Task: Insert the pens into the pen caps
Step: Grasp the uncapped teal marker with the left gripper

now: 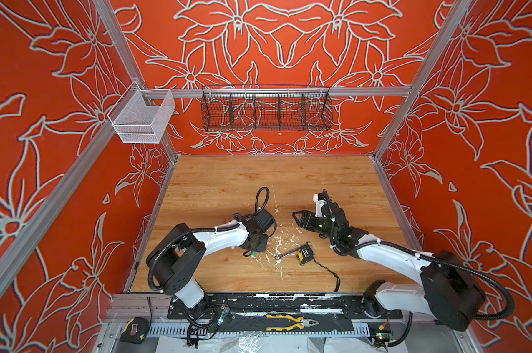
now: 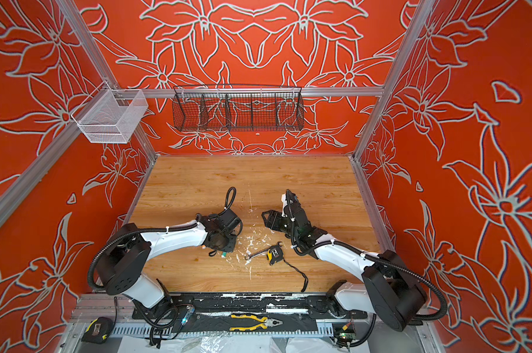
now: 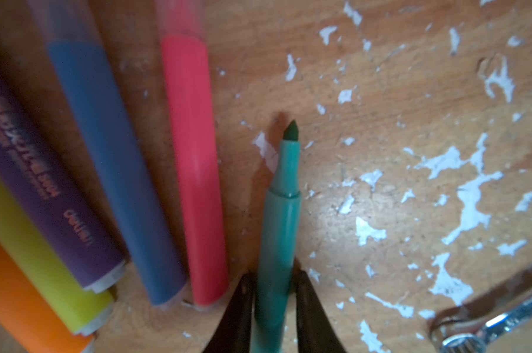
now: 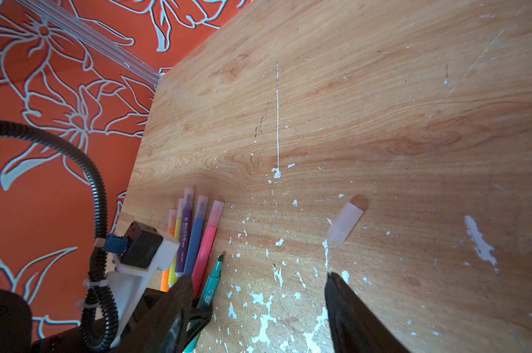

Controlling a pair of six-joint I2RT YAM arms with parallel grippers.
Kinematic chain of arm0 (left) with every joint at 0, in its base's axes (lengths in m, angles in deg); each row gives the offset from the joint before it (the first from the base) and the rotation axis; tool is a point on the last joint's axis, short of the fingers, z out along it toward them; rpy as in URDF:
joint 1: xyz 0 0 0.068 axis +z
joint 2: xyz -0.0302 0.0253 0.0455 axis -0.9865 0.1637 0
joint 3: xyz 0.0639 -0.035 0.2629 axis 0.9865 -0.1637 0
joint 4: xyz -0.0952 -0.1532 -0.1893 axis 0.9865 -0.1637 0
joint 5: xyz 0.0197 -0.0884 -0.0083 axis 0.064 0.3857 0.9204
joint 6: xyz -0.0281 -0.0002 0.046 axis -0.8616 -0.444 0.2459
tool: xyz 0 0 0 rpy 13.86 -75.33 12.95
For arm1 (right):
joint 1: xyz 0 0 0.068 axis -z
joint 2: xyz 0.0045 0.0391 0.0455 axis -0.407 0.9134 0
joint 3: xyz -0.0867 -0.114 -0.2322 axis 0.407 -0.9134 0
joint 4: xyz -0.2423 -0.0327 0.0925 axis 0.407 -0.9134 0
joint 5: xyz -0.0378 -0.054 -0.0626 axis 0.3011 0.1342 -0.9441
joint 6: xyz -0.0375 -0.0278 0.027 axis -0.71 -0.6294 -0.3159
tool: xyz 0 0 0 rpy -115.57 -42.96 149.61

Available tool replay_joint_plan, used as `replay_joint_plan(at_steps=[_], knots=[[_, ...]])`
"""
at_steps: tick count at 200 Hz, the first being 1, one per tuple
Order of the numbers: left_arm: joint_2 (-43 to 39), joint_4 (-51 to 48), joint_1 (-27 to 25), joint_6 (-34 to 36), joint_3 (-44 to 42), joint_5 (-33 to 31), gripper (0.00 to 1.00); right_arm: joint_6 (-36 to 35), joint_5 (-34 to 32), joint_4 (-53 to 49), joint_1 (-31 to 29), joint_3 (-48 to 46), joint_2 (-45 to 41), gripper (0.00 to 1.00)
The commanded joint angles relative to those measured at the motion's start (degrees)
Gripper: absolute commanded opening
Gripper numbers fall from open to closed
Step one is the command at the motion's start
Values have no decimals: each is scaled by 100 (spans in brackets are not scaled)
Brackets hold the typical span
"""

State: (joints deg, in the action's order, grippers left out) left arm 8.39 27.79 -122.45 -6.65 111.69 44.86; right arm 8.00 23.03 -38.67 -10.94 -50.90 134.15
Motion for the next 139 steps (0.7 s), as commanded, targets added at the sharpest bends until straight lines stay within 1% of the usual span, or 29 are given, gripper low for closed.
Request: replay_joint_plan(at_steps=[1,25,68,98,139], knots=[[348,-418,-126,-85,125,-404,21,-61,-112,-56,33,213,-43,70],[421,-369,-198,-95,176,-424,21,-68,-109,-72,33,211,-59,70],[306,-331,-233,-74,138,-341,21,-62,-142,-90,34,181,-132,70],[148,-176,-305,10,-3,-270,25,-67,-167,-100,33,167,-174,70],[-77,-103,-322,69,-130,-193,25,-75,-211,-136,33,160,-248,70]])
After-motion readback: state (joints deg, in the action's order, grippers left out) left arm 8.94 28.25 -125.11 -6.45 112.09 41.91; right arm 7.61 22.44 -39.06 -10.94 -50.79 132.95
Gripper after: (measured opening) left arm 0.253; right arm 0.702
